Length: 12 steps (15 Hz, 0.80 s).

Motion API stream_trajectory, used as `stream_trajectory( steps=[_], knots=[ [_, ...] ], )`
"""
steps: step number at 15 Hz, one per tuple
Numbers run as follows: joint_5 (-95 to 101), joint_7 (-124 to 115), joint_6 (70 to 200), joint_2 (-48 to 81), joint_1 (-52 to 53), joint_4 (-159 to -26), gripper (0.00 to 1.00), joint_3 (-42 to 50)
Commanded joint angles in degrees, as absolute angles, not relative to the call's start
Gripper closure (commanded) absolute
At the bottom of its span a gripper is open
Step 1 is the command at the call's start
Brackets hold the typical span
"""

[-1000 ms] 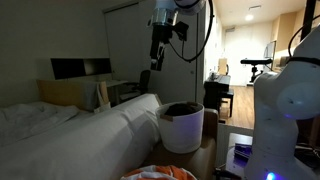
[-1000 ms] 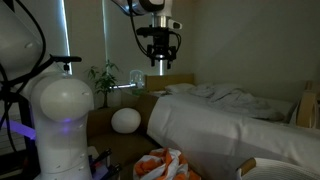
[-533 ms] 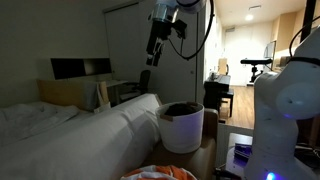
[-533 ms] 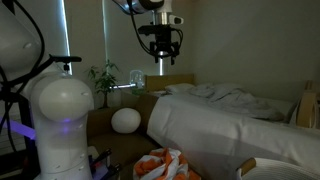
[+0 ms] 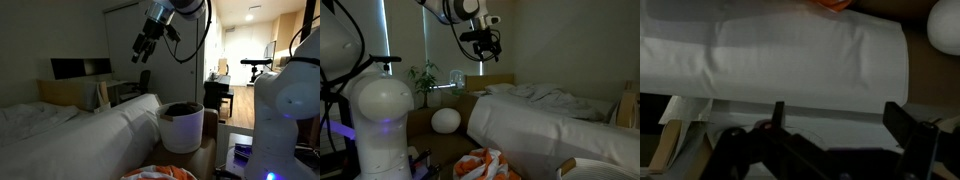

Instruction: Put the towel inside the basket

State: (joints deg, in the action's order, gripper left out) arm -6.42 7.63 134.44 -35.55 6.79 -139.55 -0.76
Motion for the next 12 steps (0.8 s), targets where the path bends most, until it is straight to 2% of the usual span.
stream_trajectory(
  steps=[1,7,12],
  knots=[
    [-5.0,1.7,141.2,-33.0,5.2,-143.2,0.00,-3.9],
    [-3.3,-7.0,148.5,-26.6,3.2,-148.0,0.00,-7.1],
    [0.3,-17.5,159.8,-19.9,-1.4,-152.8,0.00,-10.8]
  ],
)
